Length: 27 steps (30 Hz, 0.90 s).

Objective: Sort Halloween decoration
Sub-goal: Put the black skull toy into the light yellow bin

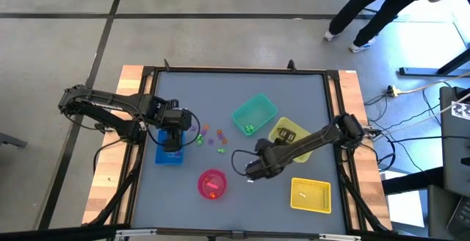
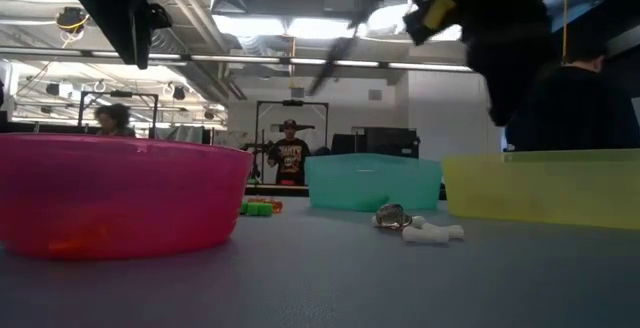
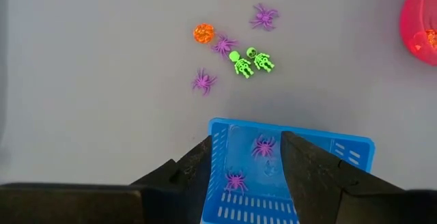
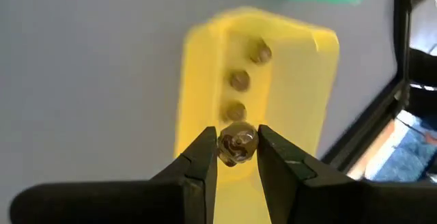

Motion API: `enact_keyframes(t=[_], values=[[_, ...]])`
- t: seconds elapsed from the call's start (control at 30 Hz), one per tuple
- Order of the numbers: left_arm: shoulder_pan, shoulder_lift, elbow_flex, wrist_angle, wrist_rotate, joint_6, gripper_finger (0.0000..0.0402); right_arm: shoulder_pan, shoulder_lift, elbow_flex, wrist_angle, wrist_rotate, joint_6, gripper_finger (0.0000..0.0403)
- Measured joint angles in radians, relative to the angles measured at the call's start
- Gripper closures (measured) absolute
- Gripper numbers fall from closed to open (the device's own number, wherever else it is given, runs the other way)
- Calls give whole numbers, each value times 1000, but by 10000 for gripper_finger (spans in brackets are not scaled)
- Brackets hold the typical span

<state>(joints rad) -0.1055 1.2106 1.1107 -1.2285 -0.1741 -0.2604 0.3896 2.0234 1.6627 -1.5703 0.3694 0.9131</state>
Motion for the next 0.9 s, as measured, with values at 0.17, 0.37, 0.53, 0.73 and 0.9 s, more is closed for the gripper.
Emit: enact_keyframes(t=[0.17,0.37,0.53,0.73,0.9], values=[[0,0,0,8,0,0,245,-27,-72,-117,-2,-13,4,320],[0,0,0,66,6,1,245,-61,-93,-171,-2,-13,-2,320],[-6,0,0,150,10,19,245,-77,-91,-172,0,-9,-2,320],[-27,0,0,234,11,64,245,-77,-90,-172,1,-22,-6,312],[-50,0,0,321,8,88,245,-76,-90,-172,1,-22,-6,271]])
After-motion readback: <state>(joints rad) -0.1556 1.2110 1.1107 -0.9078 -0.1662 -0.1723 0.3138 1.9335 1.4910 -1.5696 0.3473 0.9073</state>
